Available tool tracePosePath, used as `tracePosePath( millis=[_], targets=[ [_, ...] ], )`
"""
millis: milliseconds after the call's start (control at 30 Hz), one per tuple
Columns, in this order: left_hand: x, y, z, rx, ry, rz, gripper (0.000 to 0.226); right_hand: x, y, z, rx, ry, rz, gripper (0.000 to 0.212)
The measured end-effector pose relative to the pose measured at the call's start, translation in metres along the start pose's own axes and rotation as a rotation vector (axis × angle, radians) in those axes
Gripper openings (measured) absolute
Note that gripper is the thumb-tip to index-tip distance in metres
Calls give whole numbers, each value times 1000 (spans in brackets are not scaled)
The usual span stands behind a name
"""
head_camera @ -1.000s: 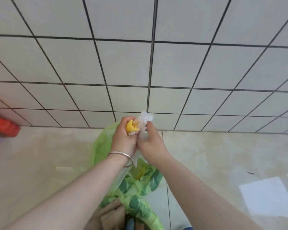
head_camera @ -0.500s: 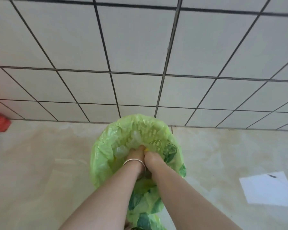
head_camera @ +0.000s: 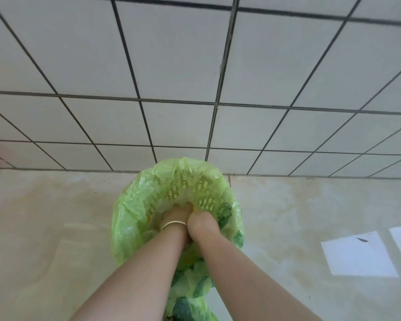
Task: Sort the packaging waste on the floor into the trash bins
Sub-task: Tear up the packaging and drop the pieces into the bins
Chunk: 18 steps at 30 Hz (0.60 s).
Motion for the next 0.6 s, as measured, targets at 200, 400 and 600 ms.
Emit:
tracePosePath(
  millis=[200, 400, 600],
  targets=[
    [-1, 22, 56, 209, 66, 21, 62, 1, 37, 51, 39, 101, -109, 45],
    [25, 63, 132, 374, -9, -104, 46, 10, 86, 107, 65, 173, -239, 36],
    [98, 72, 218, 485, -241, -161, 35, 50, 137, 177, 231, 216, -402, 26]
  ],
)
Point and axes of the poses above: each hand's wrist, its own z-axis away from the middle knuckle, its own y-axis out of the back of the hand, x = y × z, the point moved 2 cm from there along -z, towards the middle knuckle
